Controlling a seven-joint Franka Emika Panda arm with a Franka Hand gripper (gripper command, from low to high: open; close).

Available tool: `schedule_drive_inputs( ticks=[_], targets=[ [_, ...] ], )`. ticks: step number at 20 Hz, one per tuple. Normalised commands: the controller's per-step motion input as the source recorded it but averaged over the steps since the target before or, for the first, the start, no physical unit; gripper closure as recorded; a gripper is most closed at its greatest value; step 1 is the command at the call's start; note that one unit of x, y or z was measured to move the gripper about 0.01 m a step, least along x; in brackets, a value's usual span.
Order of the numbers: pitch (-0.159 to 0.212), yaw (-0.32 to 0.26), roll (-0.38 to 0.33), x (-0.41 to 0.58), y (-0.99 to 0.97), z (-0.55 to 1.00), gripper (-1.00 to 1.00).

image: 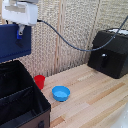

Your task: Discover the targeted book and set your gripper to the appropriate amplitude. Smoothly guide your gripper in the direction of the book and snatch it firmly. Search for the back section of the caddy. Move the held book towards the back section and lightly deposit it inside.

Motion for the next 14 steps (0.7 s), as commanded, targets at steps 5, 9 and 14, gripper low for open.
schedule_drive_inputs(
  ticks=[5,9,14],
  targets=[
    [0.102,0.0,-0.047,0.535,0.74,0.04,1.0],
    [0.081,0.0,-0.093,0.576,0.63,-0.2,1.0],
    [0.029,0.0,-0.095,0.543,0.26,-0.21,1.0]
  ],
)
